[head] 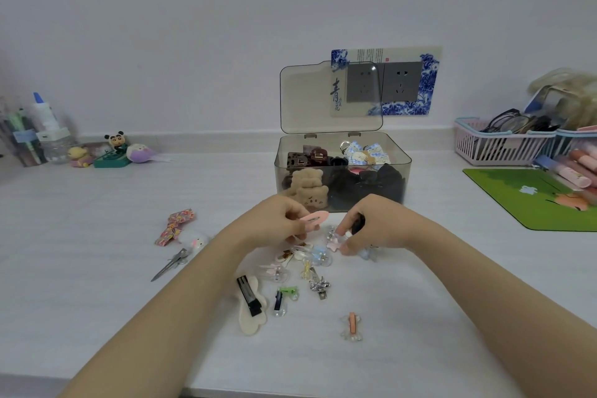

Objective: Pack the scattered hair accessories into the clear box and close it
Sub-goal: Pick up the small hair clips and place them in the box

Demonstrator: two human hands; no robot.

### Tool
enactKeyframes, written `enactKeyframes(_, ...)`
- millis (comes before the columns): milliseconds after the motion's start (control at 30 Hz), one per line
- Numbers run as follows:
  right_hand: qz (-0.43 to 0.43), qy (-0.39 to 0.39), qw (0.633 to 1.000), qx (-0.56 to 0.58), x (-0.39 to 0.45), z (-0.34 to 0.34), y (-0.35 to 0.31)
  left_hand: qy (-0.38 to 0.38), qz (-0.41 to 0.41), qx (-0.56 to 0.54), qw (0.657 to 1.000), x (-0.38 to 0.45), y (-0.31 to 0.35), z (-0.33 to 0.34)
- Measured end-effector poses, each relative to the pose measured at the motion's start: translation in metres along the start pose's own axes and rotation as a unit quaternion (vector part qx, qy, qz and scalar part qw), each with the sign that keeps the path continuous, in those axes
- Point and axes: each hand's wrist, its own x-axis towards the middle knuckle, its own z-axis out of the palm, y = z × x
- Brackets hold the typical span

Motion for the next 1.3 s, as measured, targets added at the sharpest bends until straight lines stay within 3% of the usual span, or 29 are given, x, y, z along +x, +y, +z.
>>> enactKeyframes(167, 0.018, -0.02, 0.999, 0.042, -0.003, -0.014, 0.006, -0.067, -0.024, 0.081, 0.994, -0.007, 0.0, 0.002)
enactKeyframes(300, 0.05, -0.025, 0.992, 0.113, -0.002, -0.025, 0.015, -0.066, 0.024, 0.167, 0.984, -0.008, 0.001, 0.005)
enactKeyframes(433, 0.071, -0.04, 0.985, 0.149, -0.001, -0.028, 0.019, -0.082, 0.02, 0.1, 0.991, -0.007, 0.001, 0.007)
enactKeyframes(667, 0.069, -0.04, 0.974, 0.21, -0.002, -0.03, 0.019, -0.113, 0.004, 0.109, 0.988, -0.003, 0.004, 0.009)
enactKeyframes(800, 0.058, -0.027, 0.972, 0.227, -0.003, -0.031, 0.018, -0.089, 0.026, 0.126, 0.988, -0.003, 0.01, 0.009)
enactKeyframes(967, 0.03, 0.057, 0.966, 0.25, -0.011, -0.042, 0.012, -0.06, 0.06, 0.054, 0.995, 0.002, 0.02, -0.002)
enactKeyframes(1133, 0.012, 0.131, 0.957, 0.259, -0.013, -0.066, 0.004, -0.021, 0.048, 0.057, 0.997, 0.016, 0.053, -0.019)
enactKeyframes(1300, 0.027, 0.154, 0.956, 0.25, -0.007, -0.084, 0.002, -0.053, 0.003, -0.128, 0.99, 0.049, 0.076, -0.028)
